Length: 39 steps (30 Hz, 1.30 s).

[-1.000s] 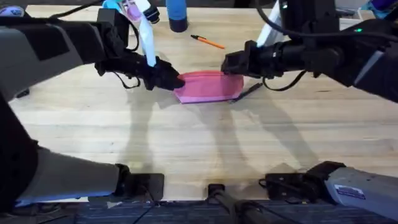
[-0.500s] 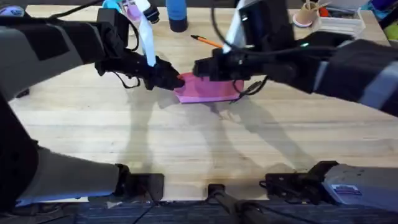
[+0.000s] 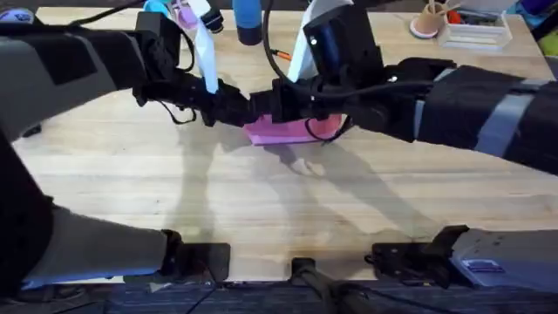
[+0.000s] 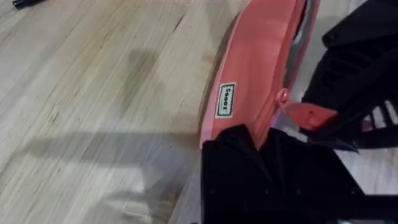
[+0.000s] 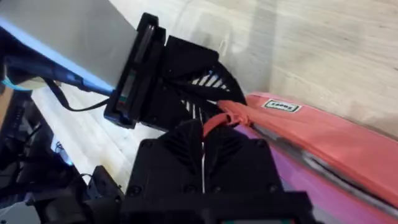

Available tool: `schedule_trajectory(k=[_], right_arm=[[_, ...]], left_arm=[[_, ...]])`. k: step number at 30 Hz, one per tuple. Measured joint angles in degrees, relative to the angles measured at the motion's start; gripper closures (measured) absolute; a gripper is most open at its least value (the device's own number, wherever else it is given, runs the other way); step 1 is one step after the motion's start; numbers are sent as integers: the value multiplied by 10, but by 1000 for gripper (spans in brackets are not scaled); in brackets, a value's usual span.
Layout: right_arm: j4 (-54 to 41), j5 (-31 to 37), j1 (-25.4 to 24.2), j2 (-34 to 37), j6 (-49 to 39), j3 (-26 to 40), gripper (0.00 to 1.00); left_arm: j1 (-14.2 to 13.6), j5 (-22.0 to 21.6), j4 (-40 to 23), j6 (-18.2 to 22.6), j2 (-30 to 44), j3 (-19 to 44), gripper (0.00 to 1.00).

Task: Unzip the bag, pick up the pens from the table one at a time and place them inside, then zip the bag closed.

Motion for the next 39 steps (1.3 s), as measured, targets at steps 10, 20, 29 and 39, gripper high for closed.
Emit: schedule_trajectory(k=[10,20,29,39], right_arm=[[1,-6,-6,0,-3,0,920],[-83,-5,-10,-68,-91,12,317],[-229,106,-10,-122,-227,60,6],[-308,141,-10,-125,-344,134,5]], left_arm=[[0,0,2,0,0,0,959],[0,0,4,0,0,0,959],[0,0,4,0,0,0,959],[-1,0,20,0,0,0,932]])
